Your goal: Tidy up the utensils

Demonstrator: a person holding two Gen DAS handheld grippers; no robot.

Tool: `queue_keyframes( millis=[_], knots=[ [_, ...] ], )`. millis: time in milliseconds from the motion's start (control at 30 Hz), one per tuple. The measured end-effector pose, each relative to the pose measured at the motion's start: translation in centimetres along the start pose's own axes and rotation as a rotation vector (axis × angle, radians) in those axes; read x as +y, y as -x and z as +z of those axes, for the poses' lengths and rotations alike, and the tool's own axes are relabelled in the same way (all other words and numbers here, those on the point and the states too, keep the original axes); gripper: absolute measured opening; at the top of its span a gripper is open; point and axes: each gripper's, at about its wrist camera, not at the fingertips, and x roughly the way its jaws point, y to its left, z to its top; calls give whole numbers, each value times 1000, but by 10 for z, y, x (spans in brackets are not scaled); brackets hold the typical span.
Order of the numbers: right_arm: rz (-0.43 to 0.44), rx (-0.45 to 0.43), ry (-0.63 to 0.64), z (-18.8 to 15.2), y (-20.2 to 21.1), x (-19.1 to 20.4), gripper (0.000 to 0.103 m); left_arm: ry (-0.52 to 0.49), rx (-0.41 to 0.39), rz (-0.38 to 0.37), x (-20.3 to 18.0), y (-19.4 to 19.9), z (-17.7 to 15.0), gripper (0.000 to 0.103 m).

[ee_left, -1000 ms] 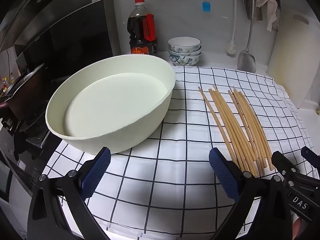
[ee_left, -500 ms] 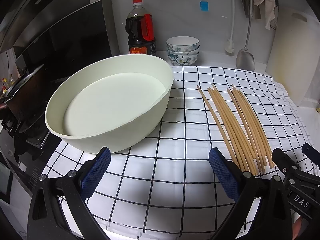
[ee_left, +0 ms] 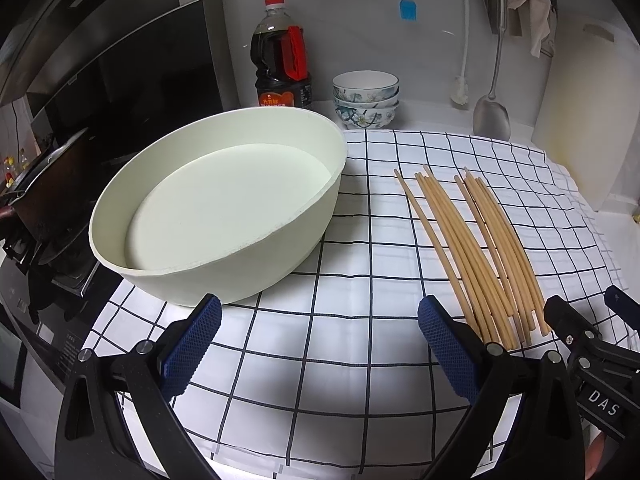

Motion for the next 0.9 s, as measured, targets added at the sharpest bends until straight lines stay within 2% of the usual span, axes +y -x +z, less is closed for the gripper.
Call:
queue_keyframes(
  millis=[900],
  knots=[
    [2,-7,-4,0,2,-1,95,-5,-1,1,-3,1,1,97]
  ],
)
